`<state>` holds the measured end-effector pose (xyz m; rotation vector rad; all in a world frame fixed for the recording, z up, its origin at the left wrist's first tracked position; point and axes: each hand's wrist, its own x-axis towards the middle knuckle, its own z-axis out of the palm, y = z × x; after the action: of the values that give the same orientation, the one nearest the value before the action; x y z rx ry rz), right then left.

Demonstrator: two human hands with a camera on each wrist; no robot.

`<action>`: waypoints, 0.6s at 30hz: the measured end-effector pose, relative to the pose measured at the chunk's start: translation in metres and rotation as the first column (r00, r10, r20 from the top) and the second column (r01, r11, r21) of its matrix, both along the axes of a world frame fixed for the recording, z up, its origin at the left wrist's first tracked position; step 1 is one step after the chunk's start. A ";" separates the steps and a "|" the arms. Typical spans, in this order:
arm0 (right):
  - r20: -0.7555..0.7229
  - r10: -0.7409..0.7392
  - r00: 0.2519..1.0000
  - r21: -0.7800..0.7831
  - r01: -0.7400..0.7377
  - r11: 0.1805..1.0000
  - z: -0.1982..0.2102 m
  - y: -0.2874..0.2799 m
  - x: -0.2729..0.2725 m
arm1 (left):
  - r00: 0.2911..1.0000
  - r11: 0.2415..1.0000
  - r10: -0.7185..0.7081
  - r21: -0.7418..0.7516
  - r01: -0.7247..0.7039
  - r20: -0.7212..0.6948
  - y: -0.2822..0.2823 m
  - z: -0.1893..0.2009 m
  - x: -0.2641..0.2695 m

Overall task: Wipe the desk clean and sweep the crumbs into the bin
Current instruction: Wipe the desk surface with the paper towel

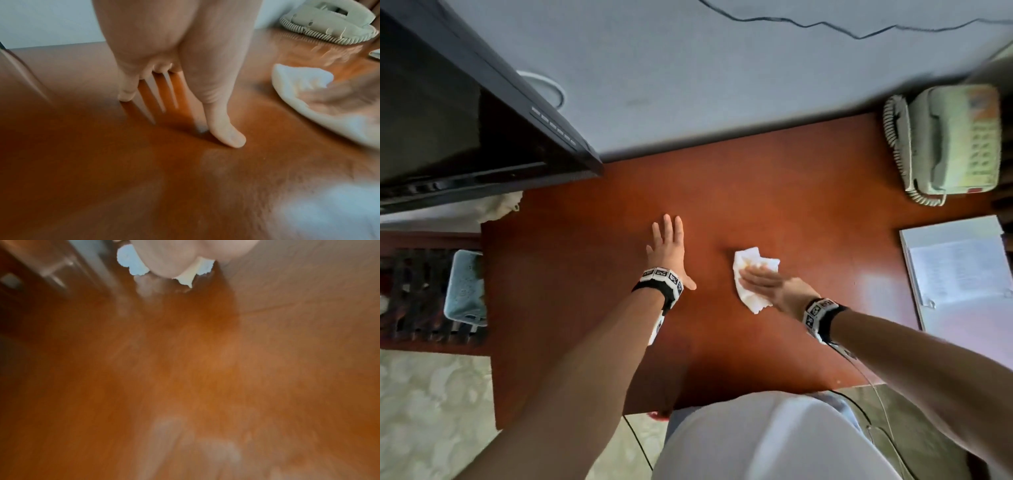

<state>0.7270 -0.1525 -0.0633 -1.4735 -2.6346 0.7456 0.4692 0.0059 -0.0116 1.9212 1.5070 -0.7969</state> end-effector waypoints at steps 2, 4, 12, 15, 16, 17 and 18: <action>-0.042 0.065 0.997 -0.092 -0.069 0.993 -0.003 -0.033 0.002 | 0.999 1.000 0.027 0.011 -0.027 0.026 -0.002 0.001 0.002; -0.101 0.153 0.983 -0.180 -0.169 0.969 -0.007 -0.050 0.010 | 0.996 0.999 0.011 0.036 -0.014 0.083 -0.004 0.002 0.010; -0.226 0.161 0.961 -0.176 -0.203 0.963 -0.017 0.032 0.047 | 0.994 0.998 -0.055 -0.014 0.057 0.093 -0.010 -0.006 0.038; -0.111 0.096 0.989 -0.041 -0.101 0.994 -0.009 0.106 0.056 | 0.994 0.998 -0.050 -0.021 0.052 0.096 -0.009 -0.008 0.037; -0.080 0.047 0.996 -0.018 -0.048 0.999 -0.007 0.132 0.059 | 0.994 0.998 -0.048 -0.023 0.051 0.094 -0.009 -0.008 0.037; -0.057 -0.010 0.998 0.005 0.011 1.000 -0.005 0.158 0.063 | 0.995 0.999 -0.042 -0.026 0.044 0.096 -0.009 -0.008 0.038; -0.045 -0.069 0.997 0.029 0.070 0.997 -0.001 0.184 0.068 | 0.994 0.999 -0.037 -0.024 0.039 0.100 -0.009 -0.009 0.038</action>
<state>0.7950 0.0314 -0.0647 -1.5144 -2.5375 0.7203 0.5073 -0.0031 -0.0204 1.9460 1.3984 -0.7229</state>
